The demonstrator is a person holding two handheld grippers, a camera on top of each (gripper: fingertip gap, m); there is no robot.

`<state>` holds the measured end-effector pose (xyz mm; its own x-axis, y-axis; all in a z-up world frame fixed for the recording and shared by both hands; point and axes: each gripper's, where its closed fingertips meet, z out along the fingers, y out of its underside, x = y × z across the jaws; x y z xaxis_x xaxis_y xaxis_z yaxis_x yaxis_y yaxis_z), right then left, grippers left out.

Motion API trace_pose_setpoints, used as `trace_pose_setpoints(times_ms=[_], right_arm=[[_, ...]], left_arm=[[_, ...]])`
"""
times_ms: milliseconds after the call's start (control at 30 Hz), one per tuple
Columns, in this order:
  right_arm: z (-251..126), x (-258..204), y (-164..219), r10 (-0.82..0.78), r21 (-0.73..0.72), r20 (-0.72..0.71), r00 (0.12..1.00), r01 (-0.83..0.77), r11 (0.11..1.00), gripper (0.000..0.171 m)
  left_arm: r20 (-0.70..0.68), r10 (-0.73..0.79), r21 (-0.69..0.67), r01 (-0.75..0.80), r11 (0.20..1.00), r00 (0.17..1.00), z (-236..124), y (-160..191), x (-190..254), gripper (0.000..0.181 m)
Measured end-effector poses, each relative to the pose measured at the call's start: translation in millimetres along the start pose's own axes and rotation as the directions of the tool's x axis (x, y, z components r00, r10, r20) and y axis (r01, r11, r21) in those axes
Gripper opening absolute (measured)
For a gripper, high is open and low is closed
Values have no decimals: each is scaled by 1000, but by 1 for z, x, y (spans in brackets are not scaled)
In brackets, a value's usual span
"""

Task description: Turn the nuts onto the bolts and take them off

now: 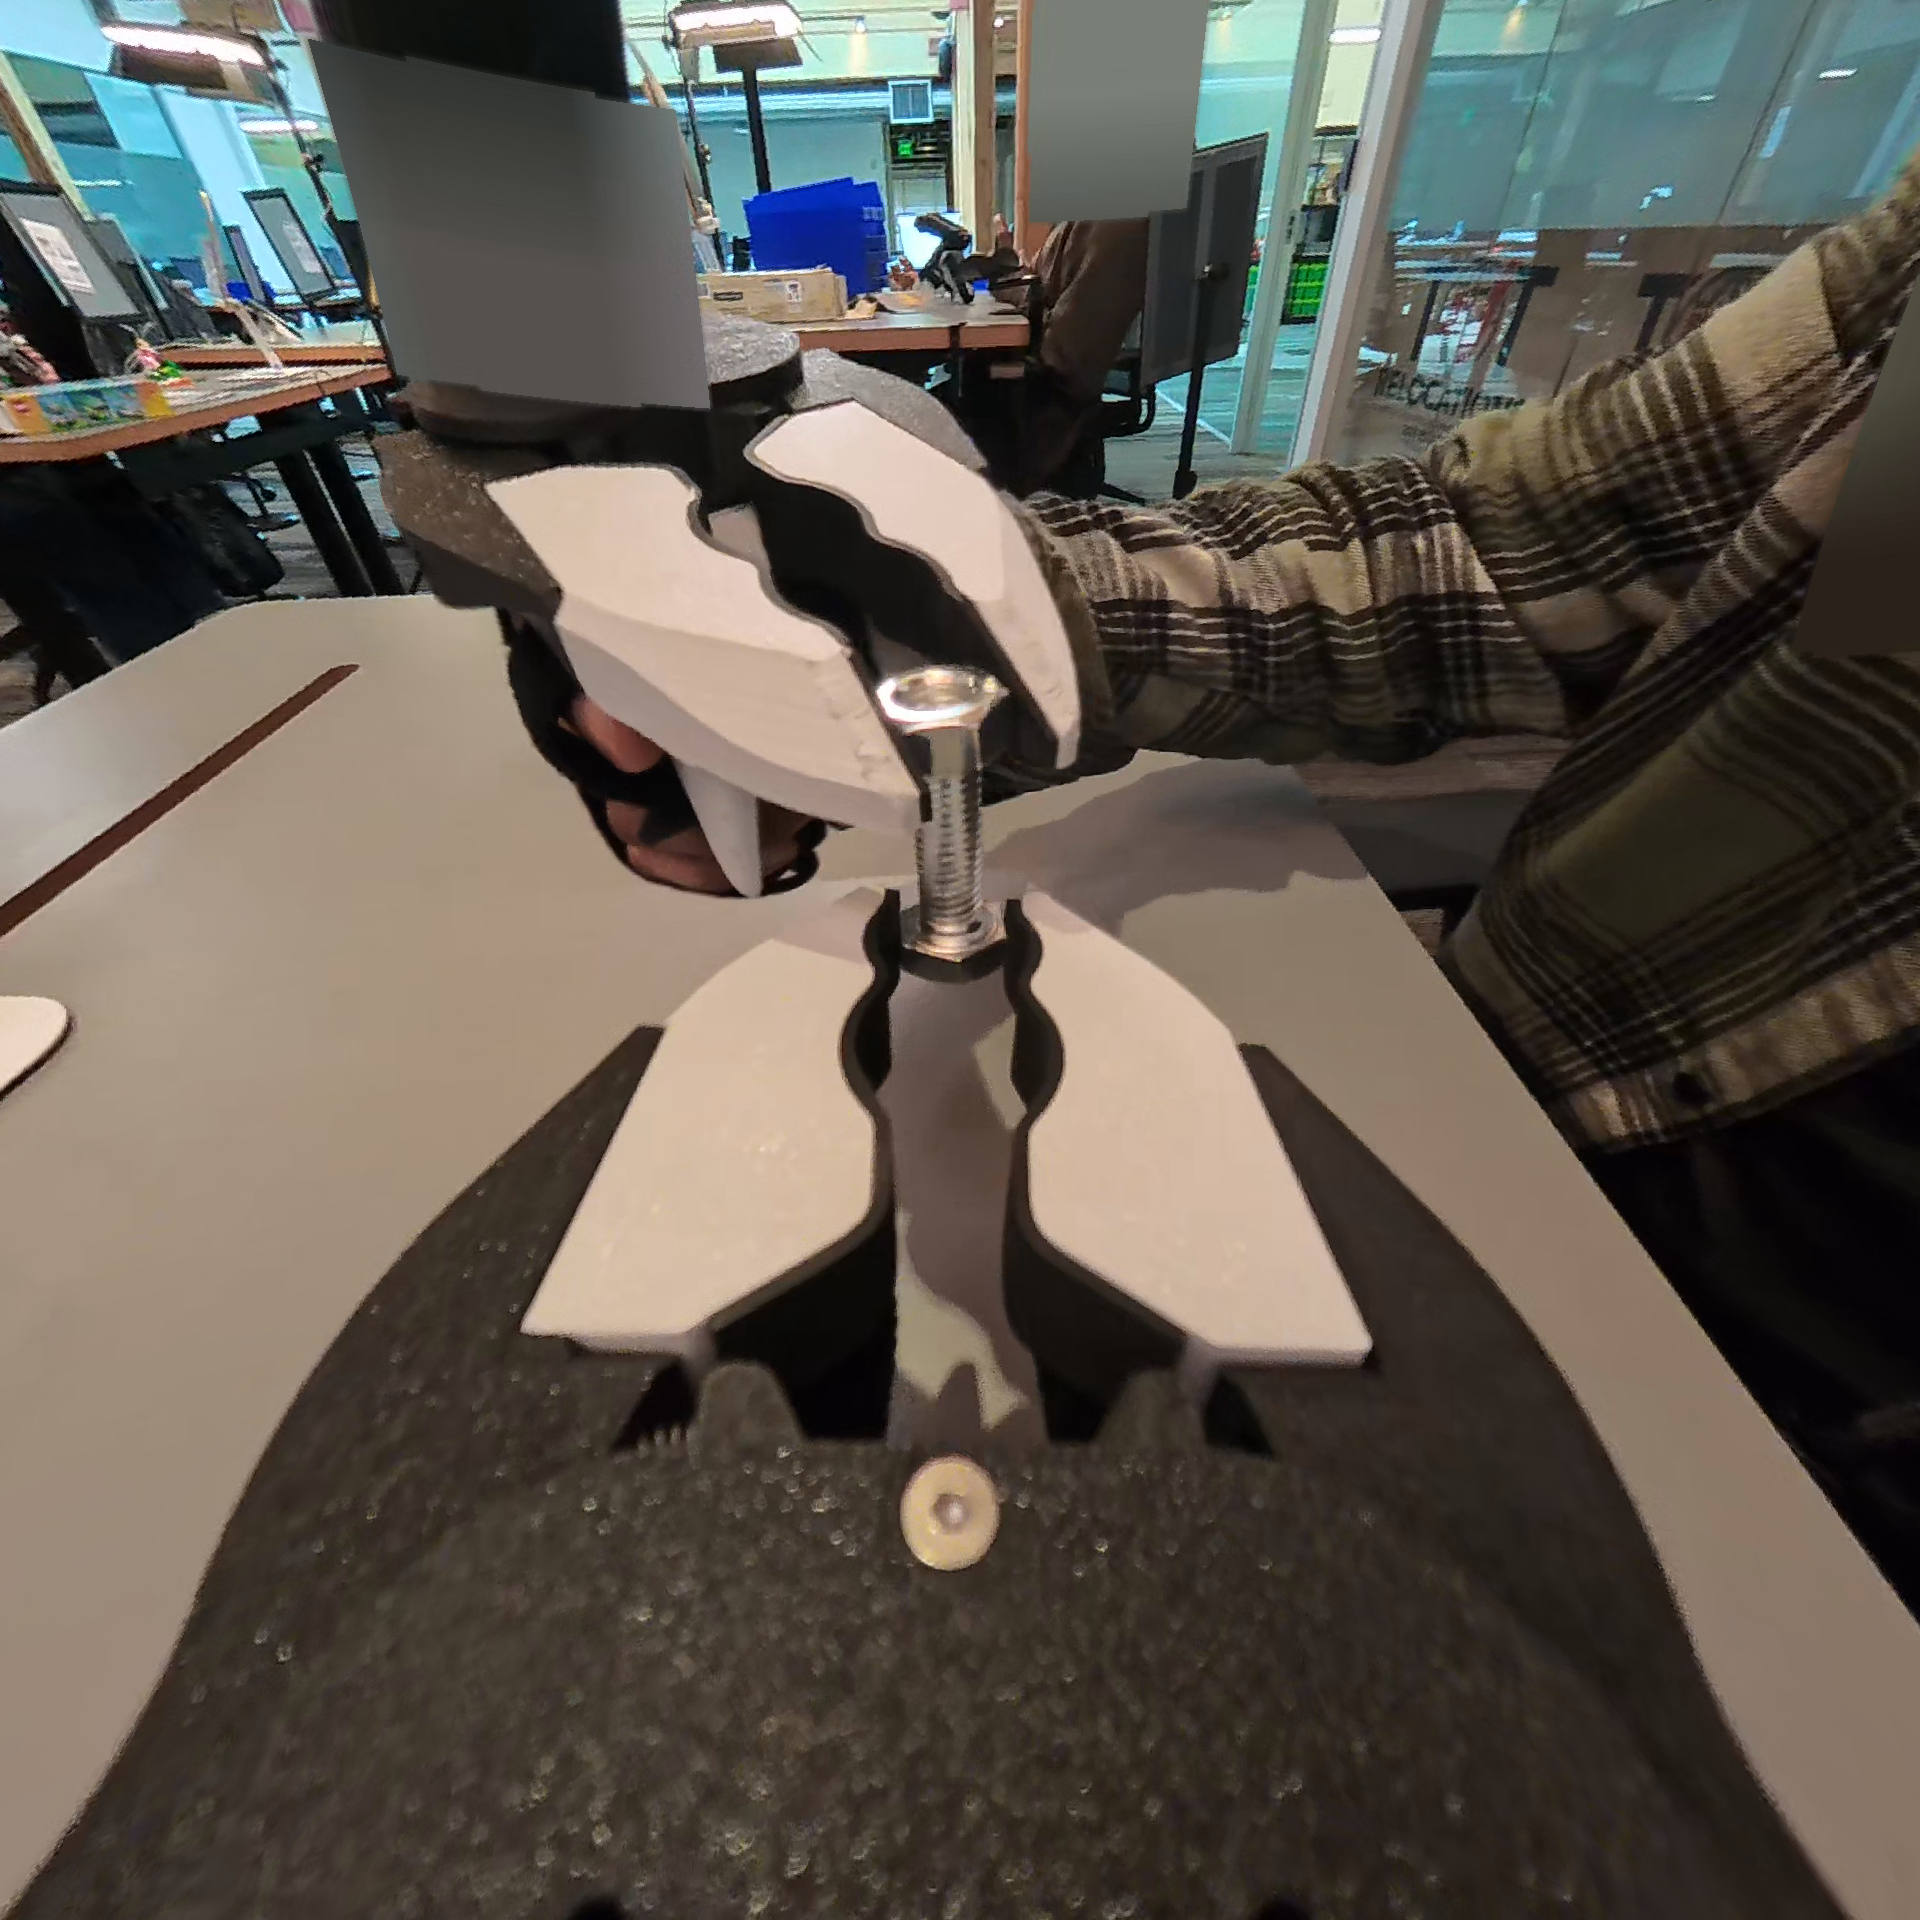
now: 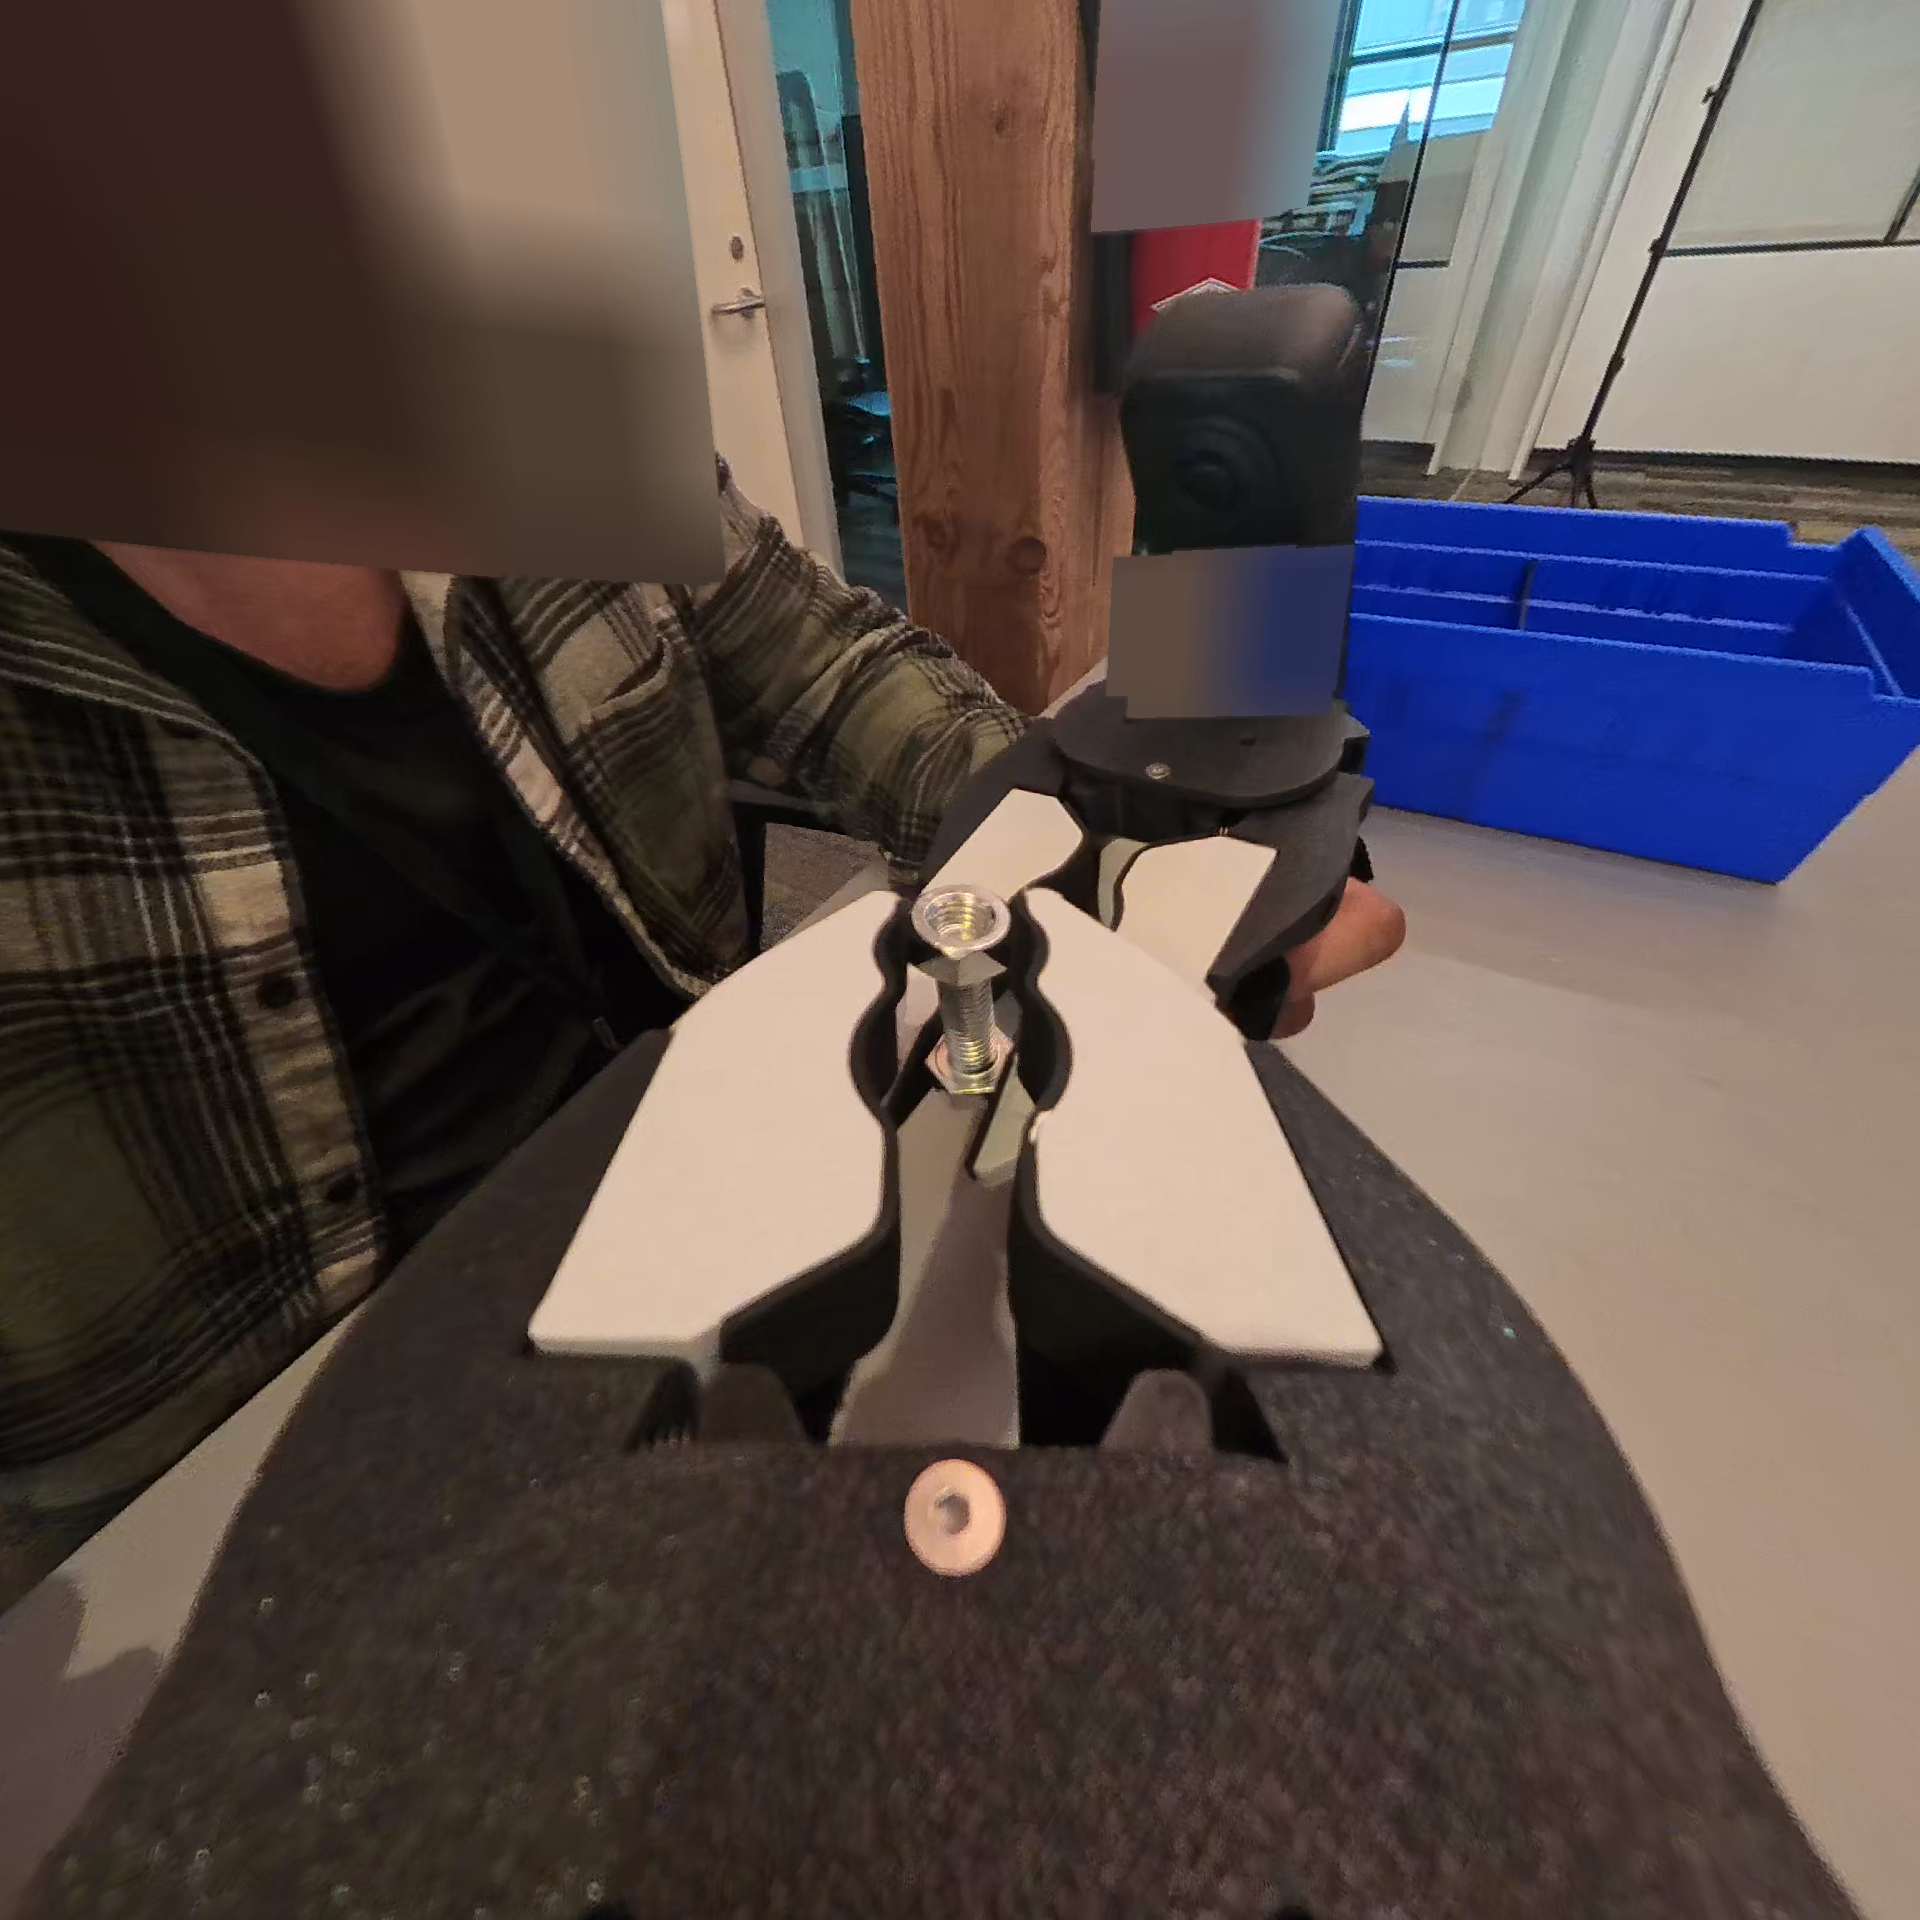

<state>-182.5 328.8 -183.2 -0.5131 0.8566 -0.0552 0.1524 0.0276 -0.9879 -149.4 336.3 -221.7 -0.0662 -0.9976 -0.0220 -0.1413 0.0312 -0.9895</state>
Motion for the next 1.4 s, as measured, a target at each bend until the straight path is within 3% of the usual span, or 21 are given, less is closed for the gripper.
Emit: trace_pose_setpoints(times_ms=[333, 567, 700, 933, 1000, 1133, 1267, 1400], right_arm=[[-1, 3, -3, -6, 2, -33, 999, 6, 1000, 18], [-2, 1, -7, -20, 101, -13, 1000, 22, 995, 18], [-2, 3, -10, -121, 154, -69, 990, 131, 979, 17], [-8, 7, -17, -155, 148, -184, 971, 183, 972, 18], [-21, 15, -11, -133, 99, -271, 953, 165, 981, 18], [-47, 33, 44, -70, -106, -421, 904, 27, 994, 17], [-49, 36, 110, -20, -314, -436, 900, -131, 940, 18], [-45, 37, 141, 36, -426, -416, 909, -229, 875, 17]], left_arm=[[34, 10, -2, -9, 1000, 999, -1, -1, -4, 18], [24, 1, 27, -2, 1000, 1000, -3, -4, -4, 18], [15, -19, 47, 18, 999, 1000, -4, -7, -4, 18], [58, -36, 0, 36, 999, 998, -4, 2, -12, 18], [90, -34, -17, 36, 999, 995, -7, 5, -19, 18], [204, -45, -37, 54, 998, 978, -24, 10, -43, 18], [288, -66, -22, 75, 997, 955, -40, 11, -62, 18], [302, -63, -19, 72, 997, 951, -42, 11, -64, 19]])
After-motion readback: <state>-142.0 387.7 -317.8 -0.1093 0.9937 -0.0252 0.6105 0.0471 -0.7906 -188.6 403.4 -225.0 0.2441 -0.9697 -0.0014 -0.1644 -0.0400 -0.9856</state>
